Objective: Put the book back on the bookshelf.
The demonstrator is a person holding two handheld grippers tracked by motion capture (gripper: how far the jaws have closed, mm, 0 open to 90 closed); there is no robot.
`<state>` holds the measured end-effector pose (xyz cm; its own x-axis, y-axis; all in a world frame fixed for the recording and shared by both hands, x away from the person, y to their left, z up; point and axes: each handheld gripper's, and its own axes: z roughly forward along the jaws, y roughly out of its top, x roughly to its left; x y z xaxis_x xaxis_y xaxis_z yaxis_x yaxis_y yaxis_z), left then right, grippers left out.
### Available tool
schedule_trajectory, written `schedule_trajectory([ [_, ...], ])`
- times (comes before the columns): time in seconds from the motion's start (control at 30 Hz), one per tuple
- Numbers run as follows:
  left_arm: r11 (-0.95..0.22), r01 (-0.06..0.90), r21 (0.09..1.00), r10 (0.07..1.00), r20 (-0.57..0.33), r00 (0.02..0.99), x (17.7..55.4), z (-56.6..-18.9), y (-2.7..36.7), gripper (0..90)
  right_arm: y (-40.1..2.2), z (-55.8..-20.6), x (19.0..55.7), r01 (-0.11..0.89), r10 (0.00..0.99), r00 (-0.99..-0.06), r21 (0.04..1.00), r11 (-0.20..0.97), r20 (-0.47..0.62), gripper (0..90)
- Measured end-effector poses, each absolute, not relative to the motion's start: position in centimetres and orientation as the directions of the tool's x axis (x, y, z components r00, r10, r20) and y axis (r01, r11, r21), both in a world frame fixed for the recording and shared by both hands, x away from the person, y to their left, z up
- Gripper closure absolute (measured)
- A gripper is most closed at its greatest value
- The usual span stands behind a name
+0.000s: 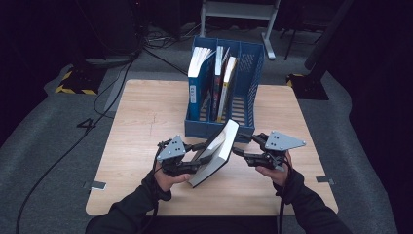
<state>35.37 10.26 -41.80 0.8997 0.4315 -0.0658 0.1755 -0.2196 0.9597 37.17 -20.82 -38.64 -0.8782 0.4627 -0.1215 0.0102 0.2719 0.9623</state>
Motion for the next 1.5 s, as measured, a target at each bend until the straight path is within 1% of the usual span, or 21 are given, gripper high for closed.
schedule_trajectory([
  [0.03, -0.221, 0.177, 0.959, 0.420, -0.070, 0.905, 35.6, -41.9, 10.1, 51.5, -21.0, -38.4, 37.2, 0.011, 0.470, -0.875, 0.965, 0.262, -0.118, 47.7],
  [0.13, -0.267, 0.150, 0.952, 0.391, -0.036, 0.920, 35.7, -42.0, 9.5, 51.0, -21.0, -38.3, 37.3, 0.007, 0.469, -0.875, 0.966, 0.258, -0.119, 48.1],
  [0.17, -0.268, 0.165, 0.949, 0.378, -0.054, 0.924, 36.0, -42.2, 9.5, 50.9, -21.0, -38.2, 37.2, -0.001, 0.467, -0.875, 0.965, 0.263, -0.128, 48.1],
  [0.33, -0.286, 0.163, 0.944, 0.371, -0.048, 0.927, 36.1, -42.4, 10.0, 53.1, -20.6, -38.2, 36.9, -0.006, 0.451, -0.882, 0.962, 0.273, -0.133, 48.0],
  [0.5, -0.310, 0.152, 0.938, 0.384, -0.023, 0.923, 35.8, -42.4, 10.2, 52.0, -20.2, -38.2, 36.6, -0.014, 0.441, -0.886, 0.960, 0.280, -0.141, 46.3],
  [0.57, -0.323, 0.141, 0.936, 0.397, -0.002, 0.918, 35.4, -42.2, 10.4, 49.4, -20.0, -38.3, 36.5, -0.017, 0.439, -0.886, 0.958, 0.288, -0.148, 45.7],
  [0.7, -0.328, 0.156, 0.932, 0.428, 0.000, 0.904, 34.6, -42.1, 10.8, 38.2, -19.8, -38.6, 36.5, -0.014, 0.437, -0.887, 0.956, 0.294, -0.148, 45.4],
  [0.73, -0.325, 0.166, 0.931, 0.432, -0.010, 0.902, 34.4, -42.2, 10.9, 36.9, -19.8, -38.6, 36.5, -0.013, 0.437, -0.887, 0.956, 0.294, -0.147, 45.3],
  [0.8, -0.339, 0.156, 0.928, 0.445, 0.012, 0.896, 33.7, -42.2, 11.0, 35.6, -19.7, -38.7, 36.5, -0.012, 0.439, -0.887, 0.956, 0.293, -0.145, 45.2],
  [0.83, -0.347, 0.156, 0.925, 0.434, 0.011, 0.901, 33.5, -42.3, 11.1, 33.8, -19.8, -38.7, 36.5, -0.011, 0.440, -0.886, 0.956, 0.293, -0.146, 45.1],
  [0.87, -0.364, 0.160, 0.918, 0.405, 0.001, 0.914, 33.3, -42.3, 11.0, 29.1, -19.8, -38.7, 36.5, -0.011, 0.441, -0.886, 0.956, 0.293, -0.145, 45.2],
  [0.9, -0.377, 0.158, 0.912, 0.401, 0.007, 0.916, 33.1, -42.5, 10.9, 25.2, -19.8, -38.7, 36.4, -0.006, 0.442, -0.885, 0.955, 0.297, -0.143, 45.1],
  [0.97, -0.422, 0.139, 0.896, 0.399, 0.047, 0.916, 32.2, -42.9, 10.3, 24.6, -19.6, -38.8, 36.5, -0.009, 0.436, -0.888, 0.954, 0.301, -0.146, 45.2],
  [1.03, -0.441, 0.136, 0.887, 0.410, 0.065, 0.910, 32.0, -43.0, 9.7, 18.9, -19.5, -38.9, 36.4, -0.007, 0.434, -0.889, 0.953, 0.302, -0.144, 45.2],
  [1.17, -0.412, 0.181, 0.893, 0.488, 0.049, 0.871, 32.5, -43.8, 8.3, 18.6, -19.2, -39.0, 36.5, -0.006, 0.433, -0.889, 0.951, 0.309, -0.147, 45.0],
  [1.2, -0.411, 0.180, 0.894, 0.502, 0.057, 0.863, 32.6, -44.0, 7.8, 16.9, -19.1, -39.0, 36.5, -0.006, 0.432, -0.890, 0.950, 0.311, -0.147, 44.7],
  [1.3, -0.401, 0.185, 0.897, 0.548, 0.073, 0.833, 32.7, -44.4, 6.7, 16.4, -18.9, -39.2, 36.7, -0.003, 0.432, -0.890, 0.950, 0.314, -0.145, 43.8],
  [1.37, -0.390, 0.180, 0.903, 0.593, 0.096, 0.800, 32.9, -44.6, 6.1, 18.3, -18.8, -39.2, 36.7, -0.004, 0.430, -0.891, 0.949, 0.315, -0.147, 43.3],
  [1.43, -0.340, 0.187, 0.922, 0.626, 0.073, 0.776, 33.1, -44.9, 5.9, 22.6, -18.7, -39.1, 36.7, -0.005, 0.433, -0.889, 0.948, 0.318, -0.150, 43.0],
  [1.47, -0.333, 0.185, 0.925, 0.633, 0.074, 0.771, 33.2, -44.9, 5.8, 25.6, -18.6, -39.1, 36.8, -0.004, 0.432, -0.890, 0.948, 0.317, -0.148, 42.7],
  [1.5, -0.328, 0.182, 0.927, 0.635, 0.073, 0.769, 33.2, -45.0, 5.8, 26.3, -18.6, -39.1, 36.9, -0.004, 0.433, -0.889, 0.948, 0.319, -0.150, 42.0],
])
